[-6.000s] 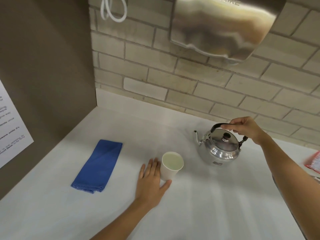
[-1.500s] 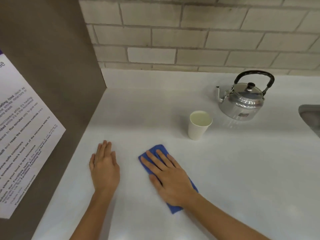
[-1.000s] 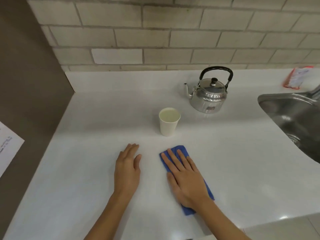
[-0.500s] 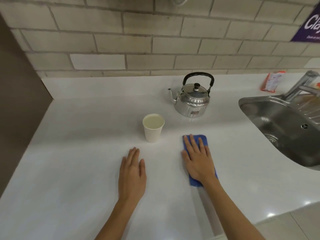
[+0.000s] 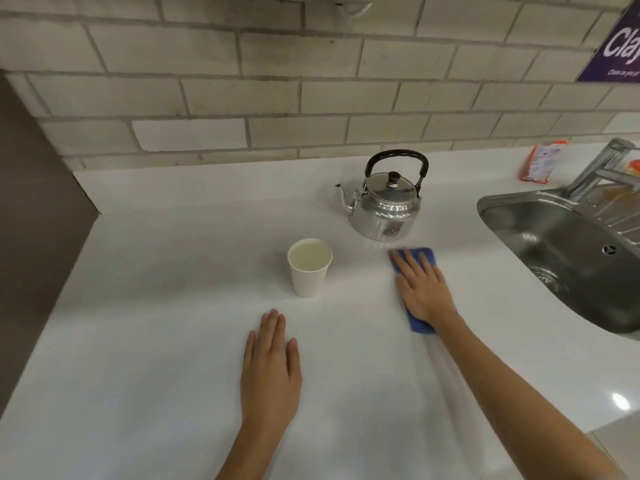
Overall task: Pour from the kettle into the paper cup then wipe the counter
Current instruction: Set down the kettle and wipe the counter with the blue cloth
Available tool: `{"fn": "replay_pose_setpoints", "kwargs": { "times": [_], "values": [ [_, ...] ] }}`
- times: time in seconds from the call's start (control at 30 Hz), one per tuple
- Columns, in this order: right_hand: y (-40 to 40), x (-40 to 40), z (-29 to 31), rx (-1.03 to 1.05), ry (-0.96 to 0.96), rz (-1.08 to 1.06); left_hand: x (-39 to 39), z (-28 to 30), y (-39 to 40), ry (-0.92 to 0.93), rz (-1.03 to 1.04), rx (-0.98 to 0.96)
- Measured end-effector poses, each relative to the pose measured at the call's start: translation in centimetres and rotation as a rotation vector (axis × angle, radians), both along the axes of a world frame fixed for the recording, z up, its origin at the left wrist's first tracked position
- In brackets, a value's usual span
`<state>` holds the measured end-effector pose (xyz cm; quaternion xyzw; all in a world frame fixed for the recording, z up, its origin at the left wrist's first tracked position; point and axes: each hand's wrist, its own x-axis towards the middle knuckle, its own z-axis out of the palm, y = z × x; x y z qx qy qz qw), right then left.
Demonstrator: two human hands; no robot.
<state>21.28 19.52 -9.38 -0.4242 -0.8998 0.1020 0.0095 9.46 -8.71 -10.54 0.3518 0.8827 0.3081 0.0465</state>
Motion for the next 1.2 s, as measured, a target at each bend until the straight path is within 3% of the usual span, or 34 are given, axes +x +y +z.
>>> {"fn": "replay_pose_setpoints", "kwargs": {
  "times": [0.1,0.17,0.23,0.37,0.5,0.57,0.73,0.8,0.93,1.1,1.2],
  "values": [
    [-2.7,-4.7,-0.2,0.037,-0.006,0.167,-0.1,-0.2,0.1,0.007,-0.006,0.001],
    [-5.2,-3.0,-0.8,0.038,0.012,0.4,-0.1,-0.2,0.0,0.023,-0.005,0.004],
    [-5.0,0.3,-0.8,-0.033,0.042,0.479,0.0,-0.1,0.0,0.028,-0.001,0.024],
    [-1.3,-1.4,-0.4,0.01,0.059,0.341,0.0,0.1,0.1,0.011,-0.013,0.008],
    [-1.1,-8.0,-0.8,0.008,0.038,0.549,0.0,0.3,0.2,0.017,-0.021,-0.024],
    [0.0,-10.2,-0.8,-0.028,0.038,0.556,-0.1,0.4,0.2,0.025,-0.025,-0.004],
    [1.0,-14.5,-0.6,-0.05,0.064,0.341,0.1,0.4,0.3,0.043,0.015,0.047],
    [-0.3,-14.0,-0.9,-0.035,0.063,0.329,0.1,0.3,0.4,0.059,0.019,0.06],
    [-1.2,-7.4,-1.3,-0.022,0.056,0.563,0.1,0.3,0.4,0.076,0.018,0.063],
    [-0.5,-4.2,-0.2,0.04,0.064,0.261,0.0,0.6,0.2,0.073,-0.004,0.051],
    [-3.4,-1.2,-1.0,0.031,0.097,0.377,0.0,0.9,0.2,0.048,-0.006,0.053]
  ]
}}
